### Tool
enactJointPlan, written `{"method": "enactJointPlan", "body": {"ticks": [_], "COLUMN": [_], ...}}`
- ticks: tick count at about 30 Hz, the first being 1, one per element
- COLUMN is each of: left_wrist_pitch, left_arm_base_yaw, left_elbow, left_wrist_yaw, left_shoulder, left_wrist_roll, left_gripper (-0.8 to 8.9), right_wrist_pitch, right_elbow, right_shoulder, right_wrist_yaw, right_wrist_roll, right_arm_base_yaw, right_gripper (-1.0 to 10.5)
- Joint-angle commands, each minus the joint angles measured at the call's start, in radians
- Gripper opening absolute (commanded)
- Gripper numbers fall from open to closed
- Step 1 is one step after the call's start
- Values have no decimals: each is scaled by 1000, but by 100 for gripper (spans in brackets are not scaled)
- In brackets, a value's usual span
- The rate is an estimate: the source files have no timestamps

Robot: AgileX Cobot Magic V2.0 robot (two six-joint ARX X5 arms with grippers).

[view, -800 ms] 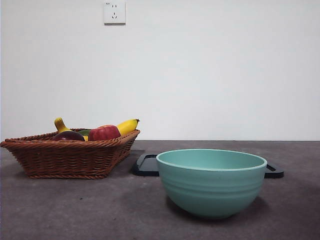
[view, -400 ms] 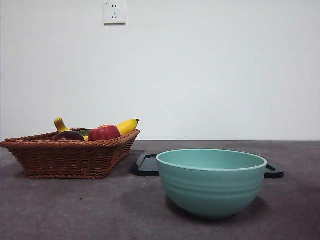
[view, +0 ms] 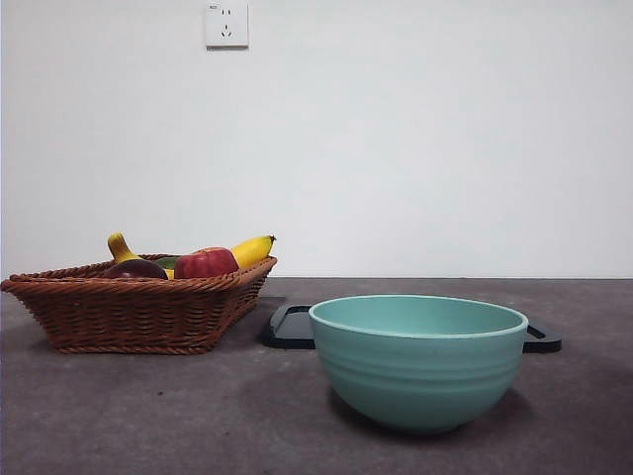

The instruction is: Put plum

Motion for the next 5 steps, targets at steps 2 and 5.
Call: {"method": "enactJointPlan", "body": {"ticks": [2,5], "left_wrist_pitch": [-8,-8], "left_arm_base_yaw": [3,3], "left_elbow": [-20,-20], "left_wrist_yaw": [-3,-3], "left_shoulder": [-1,-1], "left_wrist_roll": [-8,-8], "left_gripper": [9,9], "right_wrist_pitch": [4,4], "right_elbow": [-5,-5], "right_shoulder": [-3,-3], "right_wrist_yaw": [1,1], "right_wrist_roll": [11,11], "right_arm_base_yaw": [0,0], "right_gripper": [5,5]}}
